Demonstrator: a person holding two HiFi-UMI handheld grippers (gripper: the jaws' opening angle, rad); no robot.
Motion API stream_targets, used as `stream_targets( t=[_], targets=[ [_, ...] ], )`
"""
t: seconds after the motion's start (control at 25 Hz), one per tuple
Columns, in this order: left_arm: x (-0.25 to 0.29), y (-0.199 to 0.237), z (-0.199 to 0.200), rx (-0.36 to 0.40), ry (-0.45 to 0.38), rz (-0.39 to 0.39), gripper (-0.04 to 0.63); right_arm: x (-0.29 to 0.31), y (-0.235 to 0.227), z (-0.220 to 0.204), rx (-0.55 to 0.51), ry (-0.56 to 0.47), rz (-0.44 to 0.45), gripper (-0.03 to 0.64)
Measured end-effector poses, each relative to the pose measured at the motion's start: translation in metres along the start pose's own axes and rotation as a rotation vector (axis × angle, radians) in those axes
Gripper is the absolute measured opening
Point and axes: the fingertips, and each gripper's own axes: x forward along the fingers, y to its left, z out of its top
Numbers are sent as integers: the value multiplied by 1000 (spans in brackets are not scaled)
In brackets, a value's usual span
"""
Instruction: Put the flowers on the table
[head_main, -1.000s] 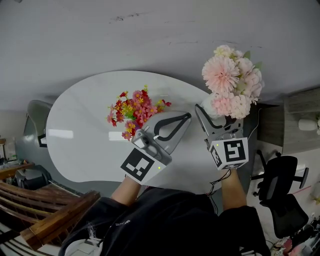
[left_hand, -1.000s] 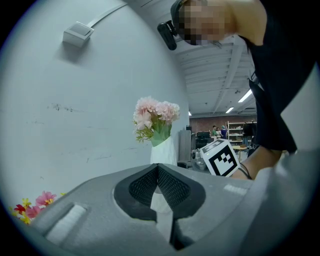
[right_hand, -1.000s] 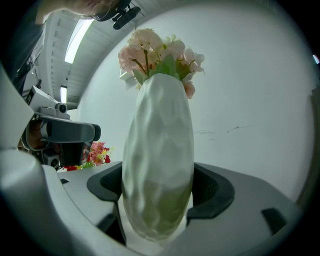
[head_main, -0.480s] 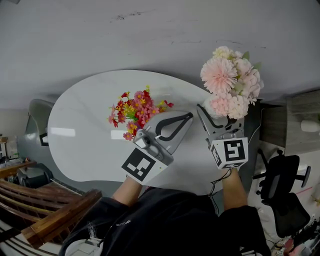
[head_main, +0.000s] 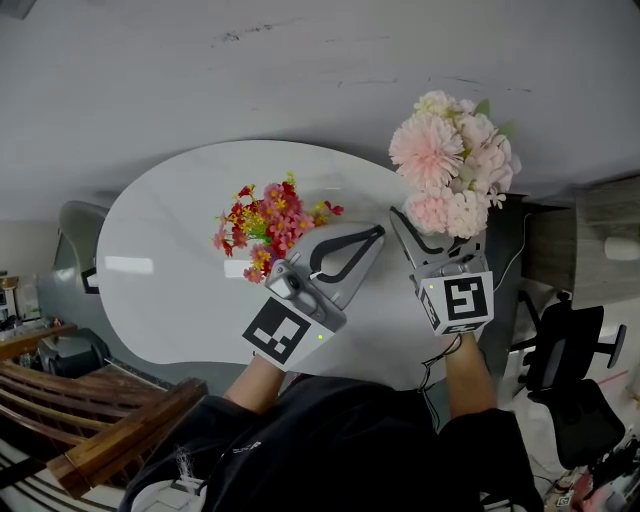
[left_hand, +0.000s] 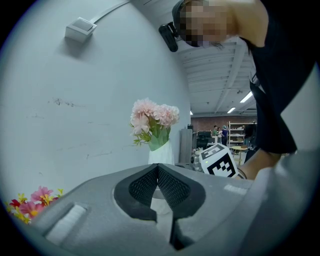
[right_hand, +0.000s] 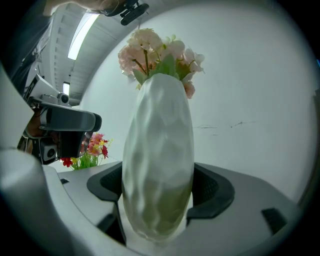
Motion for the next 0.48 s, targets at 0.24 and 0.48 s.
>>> stream_targets(
  t=[0.24,0.48],
  targets=[
    [0,0,-1,-2,7,4,5,1,0,-1,0,-5,5,383],
    [1,-1,-1,-5,11,6,5,0,-1,-1,-1,-1,2,383]
  ],
)
